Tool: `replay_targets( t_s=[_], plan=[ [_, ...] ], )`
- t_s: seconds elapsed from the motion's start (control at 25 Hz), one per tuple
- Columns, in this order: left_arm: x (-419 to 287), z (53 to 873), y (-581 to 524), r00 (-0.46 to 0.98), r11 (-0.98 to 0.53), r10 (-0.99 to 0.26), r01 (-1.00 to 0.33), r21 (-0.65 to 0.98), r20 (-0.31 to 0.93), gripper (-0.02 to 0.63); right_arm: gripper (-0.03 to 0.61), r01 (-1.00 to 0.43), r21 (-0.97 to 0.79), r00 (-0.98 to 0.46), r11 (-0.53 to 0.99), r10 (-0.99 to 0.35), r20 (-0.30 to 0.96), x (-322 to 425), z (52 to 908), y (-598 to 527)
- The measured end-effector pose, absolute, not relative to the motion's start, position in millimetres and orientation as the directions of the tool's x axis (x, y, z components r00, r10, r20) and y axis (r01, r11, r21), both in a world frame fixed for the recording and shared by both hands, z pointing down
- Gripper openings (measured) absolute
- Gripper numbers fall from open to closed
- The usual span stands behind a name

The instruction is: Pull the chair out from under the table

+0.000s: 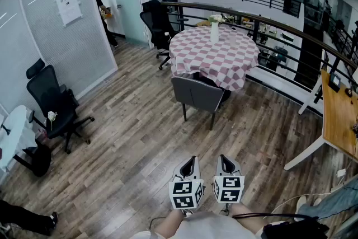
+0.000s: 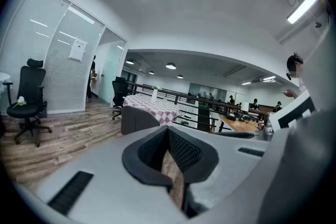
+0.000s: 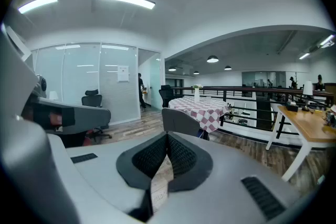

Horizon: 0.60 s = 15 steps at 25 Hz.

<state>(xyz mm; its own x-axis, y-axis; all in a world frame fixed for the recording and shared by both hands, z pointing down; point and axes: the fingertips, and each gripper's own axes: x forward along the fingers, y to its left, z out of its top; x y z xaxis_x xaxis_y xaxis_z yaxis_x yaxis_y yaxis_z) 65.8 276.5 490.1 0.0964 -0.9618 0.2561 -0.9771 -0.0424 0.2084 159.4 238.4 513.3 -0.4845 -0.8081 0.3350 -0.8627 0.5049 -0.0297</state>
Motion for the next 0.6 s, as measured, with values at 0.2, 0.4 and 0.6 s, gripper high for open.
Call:
replay_targets(
  t_s=[0.2, 0.4, 0.6],
  plan=[
    [62, 491, 272, 0.097, -0.042, -0.961, -0.977, 0.210, 0.259, 0.003, 0.017, -0.865, -0.029, -0.481, 0.502, -0.811, 0.334, 158, 513, 234],
    [59, 494, 264, 0.106, -0.048, -0.959, -0.975, 0.217, 0.261, 0.003, 0.017, -0.870, -0.035, -0.474, 0.492, -0.813, 0.338, 156, 516, 229],
    [51, 496, 257, 0.112, -0.052, -0.959, -0.972, 0.227, 0.262, 0.003, 0.018, -0.884, -0.049, -0.454, 0.465, -0.827, 0.331, 155, 517, 222]
  ],
)
